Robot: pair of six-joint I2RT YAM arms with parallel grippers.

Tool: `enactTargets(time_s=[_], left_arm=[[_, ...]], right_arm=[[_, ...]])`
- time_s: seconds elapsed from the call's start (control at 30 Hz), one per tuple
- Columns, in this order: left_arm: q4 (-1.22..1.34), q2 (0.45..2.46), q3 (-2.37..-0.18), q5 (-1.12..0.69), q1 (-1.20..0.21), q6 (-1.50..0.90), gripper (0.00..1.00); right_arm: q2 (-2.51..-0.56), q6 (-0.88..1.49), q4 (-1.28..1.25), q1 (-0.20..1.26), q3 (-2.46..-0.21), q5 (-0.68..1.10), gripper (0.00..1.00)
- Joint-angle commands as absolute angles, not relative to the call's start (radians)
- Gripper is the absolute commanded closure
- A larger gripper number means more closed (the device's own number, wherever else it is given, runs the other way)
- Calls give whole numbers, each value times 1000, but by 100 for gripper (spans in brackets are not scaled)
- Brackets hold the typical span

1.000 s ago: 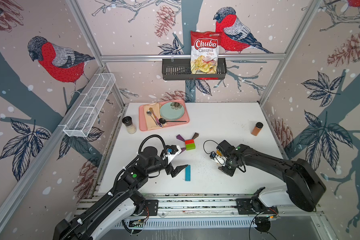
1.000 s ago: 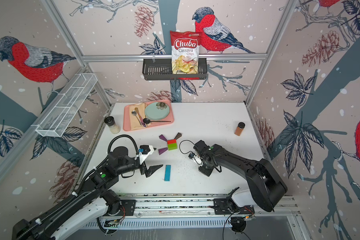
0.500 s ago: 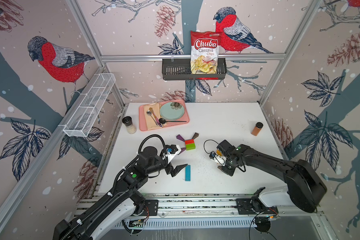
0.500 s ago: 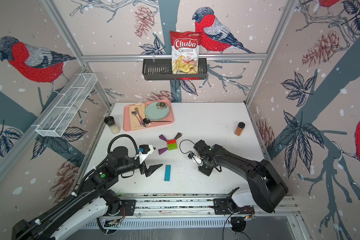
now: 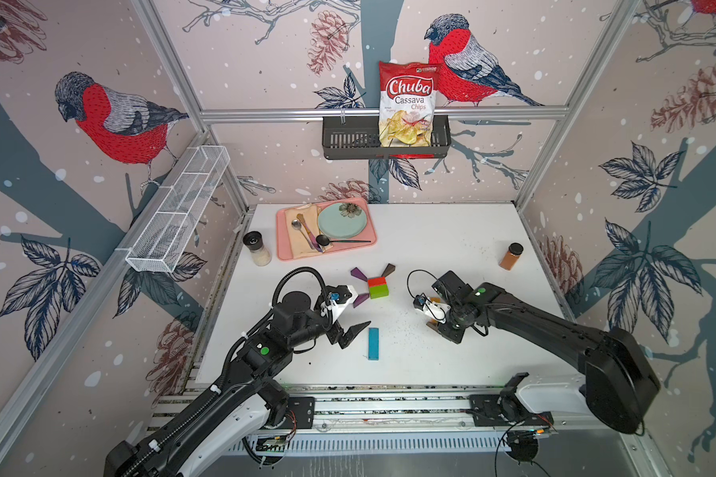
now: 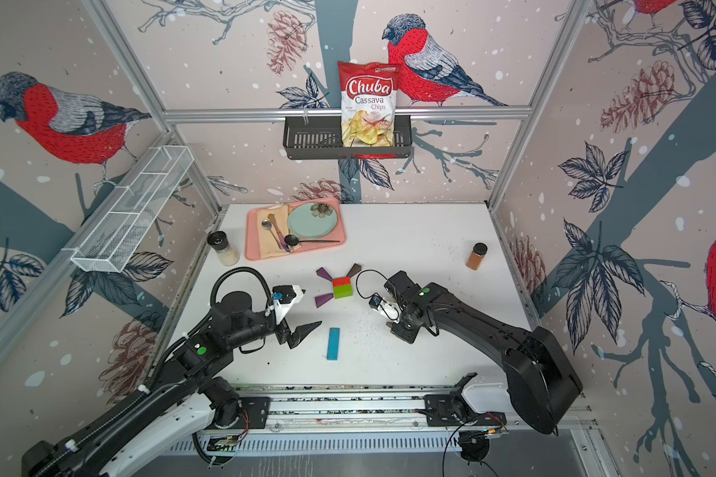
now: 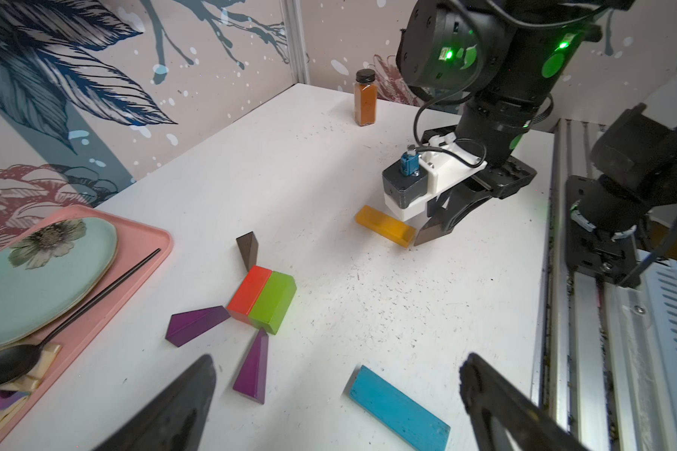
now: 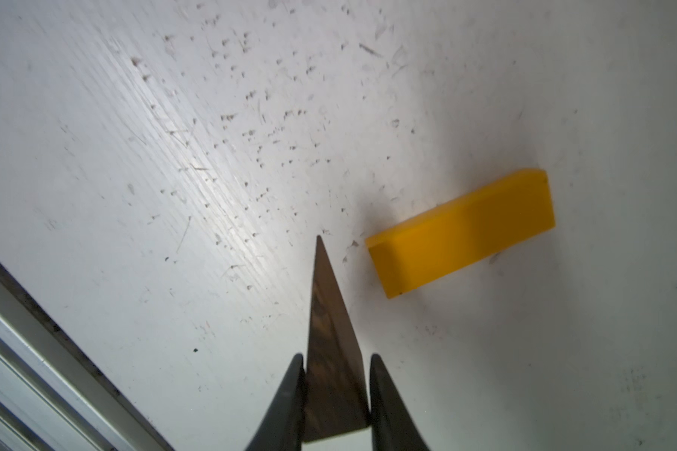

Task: Assemble a small pinwheel with building blocks
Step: Pick up the building block from the center of the board, then assemble the building block at the center of the board.

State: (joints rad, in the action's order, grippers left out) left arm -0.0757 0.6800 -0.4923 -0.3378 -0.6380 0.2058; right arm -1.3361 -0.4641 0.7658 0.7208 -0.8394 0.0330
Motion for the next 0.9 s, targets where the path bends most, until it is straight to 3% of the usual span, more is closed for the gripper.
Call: enactTargets(time_s=[0.0,0.53,0.87], left_arm=[[-82,672,-508,-142,-637,153,3],[-96,720,-512,-25,-503,110,3],[-100,742,-510,-5,-481,110,3]], right_arm=[[-1381,-511,787,728,-908,43,91],[-1886,-851,800,621,-1397,16,92],[-2006,-896,789,626,-1489,47,91]])
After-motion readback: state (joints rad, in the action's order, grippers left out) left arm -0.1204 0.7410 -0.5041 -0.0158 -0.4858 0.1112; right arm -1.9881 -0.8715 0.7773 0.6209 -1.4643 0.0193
